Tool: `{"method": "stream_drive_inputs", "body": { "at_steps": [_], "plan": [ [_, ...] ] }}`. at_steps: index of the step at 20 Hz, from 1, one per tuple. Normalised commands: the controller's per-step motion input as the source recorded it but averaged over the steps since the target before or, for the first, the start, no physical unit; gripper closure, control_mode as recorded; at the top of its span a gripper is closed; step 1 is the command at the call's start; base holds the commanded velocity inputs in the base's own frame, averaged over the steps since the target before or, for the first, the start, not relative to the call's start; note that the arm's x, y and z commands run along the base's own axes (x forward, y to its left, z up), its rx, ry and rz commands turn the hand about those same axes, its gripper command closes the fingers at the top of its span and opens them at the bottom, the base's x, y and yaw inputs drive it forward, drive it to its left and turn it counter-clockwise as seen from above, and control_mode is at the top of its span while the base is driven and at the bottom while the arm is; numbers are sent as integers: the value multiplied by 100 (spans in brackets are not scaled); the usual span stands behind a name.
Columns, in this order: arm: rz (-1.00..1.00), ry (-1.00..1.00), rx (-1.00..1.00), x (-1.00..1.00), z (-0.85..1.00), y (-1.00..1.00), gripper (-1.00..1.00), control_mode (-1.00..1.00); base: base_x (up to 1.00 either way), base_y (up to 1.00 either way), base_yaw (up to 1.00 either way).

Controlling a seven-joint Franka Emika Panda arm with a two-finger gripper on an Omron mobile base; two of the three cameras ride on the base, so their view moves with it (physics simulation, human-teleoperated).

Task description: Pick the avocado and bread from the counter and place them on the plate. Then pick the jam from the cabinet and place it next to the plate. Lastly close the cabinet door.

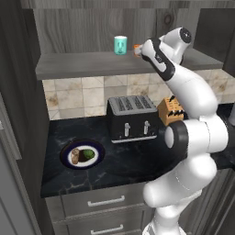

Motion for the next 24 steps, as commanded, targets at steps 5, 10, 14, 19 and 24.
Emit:
{"method": "stream_drive_inputs", "body": {
  "at_steps": [5, 10, 14, 19, 24],
  "plan": [
    [0, 0, 0, 30, -4, 0, -100, -100, 0, 0, 0],
    [0, 0, 0, 24, -4, 0, -100, -100, 0, 0, 0],
    [0, 0, 0, 21, -4, 0, -100, -100, 0, 0, 0],
    [0, 0, 0, 24, -6, 0, -100, -100, 0, 0, 0],
    [0, 0, 0, 25, -5, 0, -100, -100, 0, 0, 0]
  ]
}}
